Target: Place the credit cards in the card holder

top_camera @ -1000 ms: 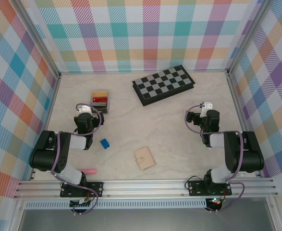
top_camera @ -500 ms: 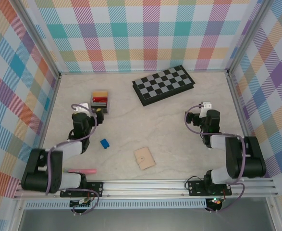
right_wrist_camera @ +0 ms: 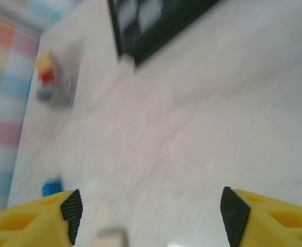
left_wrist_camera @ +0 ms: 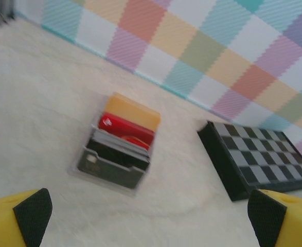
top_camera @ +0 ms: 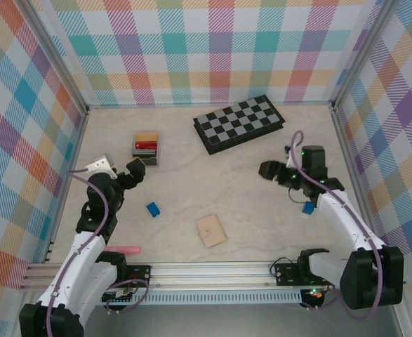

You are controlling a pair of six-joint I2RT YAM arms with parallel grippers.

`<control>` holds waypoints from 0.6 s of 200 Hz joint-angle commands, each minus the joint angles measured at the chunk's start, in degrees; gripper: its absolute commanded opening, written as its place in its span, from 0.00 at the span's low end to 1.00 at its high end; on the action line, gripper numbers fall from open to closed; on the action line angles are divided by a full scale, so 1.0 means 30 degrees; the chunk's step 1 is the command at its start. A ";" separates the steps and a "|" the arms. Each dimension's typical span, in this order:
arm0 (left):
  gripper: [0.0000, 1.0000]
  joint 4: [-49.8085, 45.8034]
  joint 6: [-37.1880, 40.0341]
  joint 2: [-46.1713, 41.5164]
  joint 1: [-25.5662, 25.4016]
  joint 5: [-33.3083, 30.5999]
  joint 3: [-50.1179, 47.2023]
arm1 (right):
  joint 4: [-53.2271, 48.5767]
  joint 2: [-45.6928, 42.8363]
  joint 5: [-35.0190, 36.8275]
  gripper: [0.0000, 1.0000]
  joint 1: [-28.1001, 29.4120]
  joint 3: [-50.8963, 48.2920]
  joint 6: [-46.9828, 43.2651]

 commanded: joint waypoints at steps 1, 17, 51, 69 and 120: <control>1.00 -0.2486 -0.2178 0.0267 0.0169 0.4761 0.0957 | -0.2100 -0.0418 -0.2672 0.61 0.2764 -0.0233 0.1526; 1.00 -0.2744 -0.2652 0.1149 0.0162 0.7001 0.1182 | -0.2130 -0.0430 -0.1462 0.55 0.5831 -0.0668 0.2206; 1.00 -0.2933 -0.2840 0.2928 -0.0047 0.9062 0.1584 | -0.1227 0.0503 0.1093 0.42 1.0936 -0.1206 0.4129; 1.00 -0.3030 -0.2851 0.3254 -0.0330 0.9104 0.1772 | -0.1251 0.1374 0.2135 0.39 1.2582 -0.1083 0.4291; 1.00 -0.2754 -0.2972 0.3626 -0.1393 0.8222 0.1961 | 0.0439 0.3826 0.2475 0.31 1.4969 -0.0534 0.4649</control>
